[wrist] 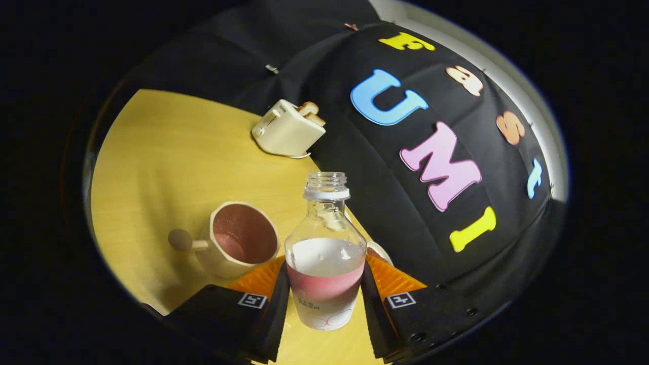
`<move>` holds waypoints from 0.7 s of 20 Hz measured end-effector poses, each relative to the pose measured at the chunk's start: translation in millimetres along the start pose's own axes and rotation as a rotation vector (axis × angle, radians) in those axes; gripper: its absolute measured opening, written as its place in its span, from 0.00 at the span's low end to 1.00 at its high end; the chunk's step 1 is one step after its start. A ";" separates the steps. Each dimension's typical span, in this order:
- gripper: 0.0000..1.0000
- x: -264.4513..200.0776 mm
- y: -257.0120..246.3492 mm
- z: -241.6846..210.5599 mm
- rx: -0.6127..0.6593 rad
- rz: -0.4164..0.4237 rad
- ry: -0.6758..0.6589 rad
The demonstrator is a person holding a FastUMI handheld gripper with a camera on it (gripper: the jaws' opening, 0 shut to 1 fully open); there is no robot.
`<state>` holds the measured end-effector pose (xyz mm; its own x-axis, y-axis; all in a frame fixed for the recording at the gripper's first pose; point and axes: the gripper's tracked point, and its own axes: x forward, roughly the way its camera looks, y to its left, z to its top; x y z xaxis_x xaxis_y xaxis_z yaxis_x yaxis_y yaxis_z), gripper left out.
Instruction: Take the bottle from table, then pour the juice into the cup, finally place the bottle on the coaster
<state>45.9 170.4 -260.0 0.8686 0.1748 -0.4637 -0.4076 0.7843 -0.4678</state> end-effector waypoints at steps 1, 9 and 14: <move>0.70 -1.4 -0.1 0.2 0.070 0.008 -0.012; 0.72 -4.5 -3.0 5.6 0.479 0.057 -0.083; 0.72 7.9 -44.7 26.7 0.609 0.023 -0.169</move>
<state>78.5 152.6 -222.7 0.9144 0.2483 -0.3196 -0.2365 0.9687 0.0761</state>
